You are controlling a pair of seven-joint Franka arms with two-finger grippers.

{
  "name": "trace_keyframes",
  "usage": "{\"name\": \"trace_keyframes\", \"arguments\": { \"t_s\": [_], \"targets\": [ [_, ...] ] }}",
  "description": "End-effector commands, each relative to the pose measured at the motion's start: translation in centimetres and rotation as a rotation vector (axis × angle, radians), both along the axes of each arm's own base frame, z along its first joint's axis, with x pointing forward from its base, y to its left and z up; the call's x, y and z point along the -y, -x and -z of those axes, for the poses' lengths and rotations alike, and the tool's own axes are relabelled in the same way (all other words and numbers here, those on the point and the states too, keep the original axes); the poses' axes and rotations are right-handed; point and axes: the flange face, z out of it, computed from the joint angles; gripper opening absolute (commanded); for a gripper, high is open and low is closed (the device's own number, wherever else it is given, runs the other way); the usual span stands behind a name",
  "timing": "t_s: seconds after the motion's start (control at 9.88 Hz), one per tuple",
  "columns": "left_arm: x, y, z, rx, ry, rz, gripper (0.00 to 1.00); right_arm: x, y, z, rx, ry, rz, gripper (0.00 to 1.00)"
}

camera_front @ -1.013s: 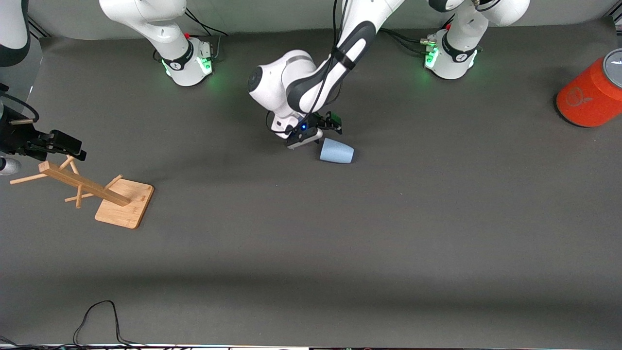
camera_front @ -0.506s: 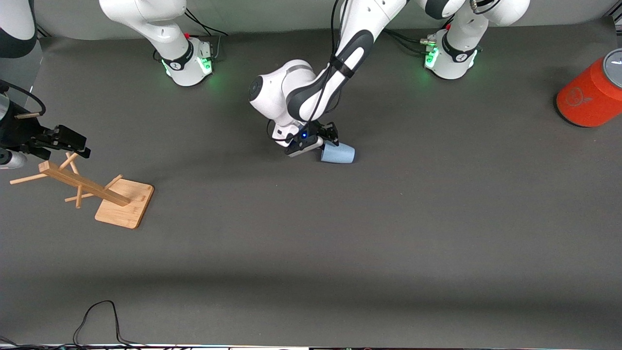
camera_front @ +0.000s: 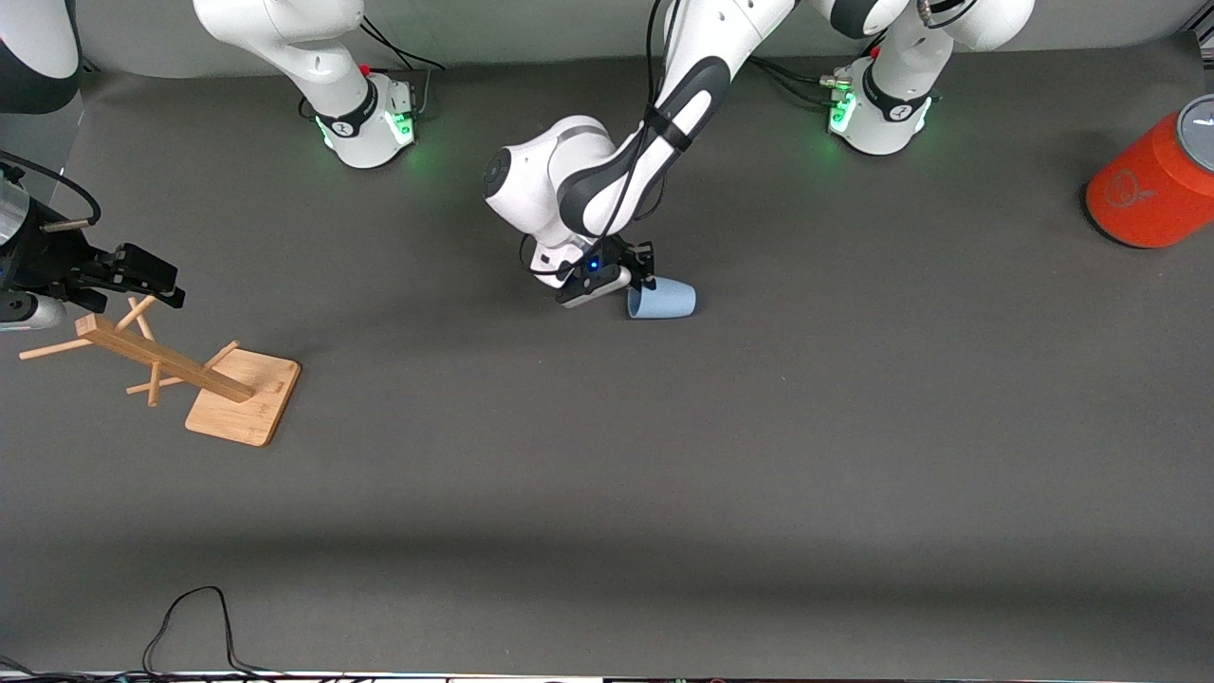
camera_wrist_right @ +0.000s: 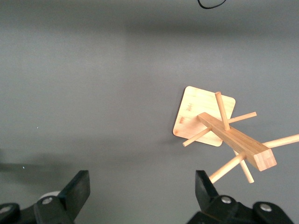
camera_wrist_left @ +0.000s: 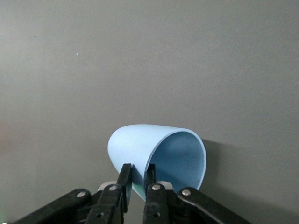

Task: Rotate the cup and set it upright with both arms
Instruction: 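Rotate the cup upright with the left gripper and set it down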

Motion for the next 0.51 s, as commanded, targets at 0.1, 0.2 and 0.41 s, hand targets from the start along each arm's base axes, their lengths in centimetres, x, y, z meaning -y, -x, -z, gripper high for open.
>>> {"name": "trace_keyframes", "arguments": {
  "t_s": [0.1, 0.2, 0.41],
  "targets": [
    [-0.4, -3.2, -4.6, -0.026, 0.085, -0.094, 0.00, -0.2, 0.3, -0.6, 0.003, 0.015, -0.032, 1.00],
    [-1.0, -4.4, -6.7, -0.056, 0.141, -0.119, 0.00, -0.5, 0.1, -0.5, 0.001, 0.015, -0.038, 1.00],
    [-3.3, -7.7, -8.6, -0.169, 0.265, -0.149, 0.00, -0.4, 0.2, -0.5, -0.008, 0.017, -0.040, 1.00]
  ]
}}
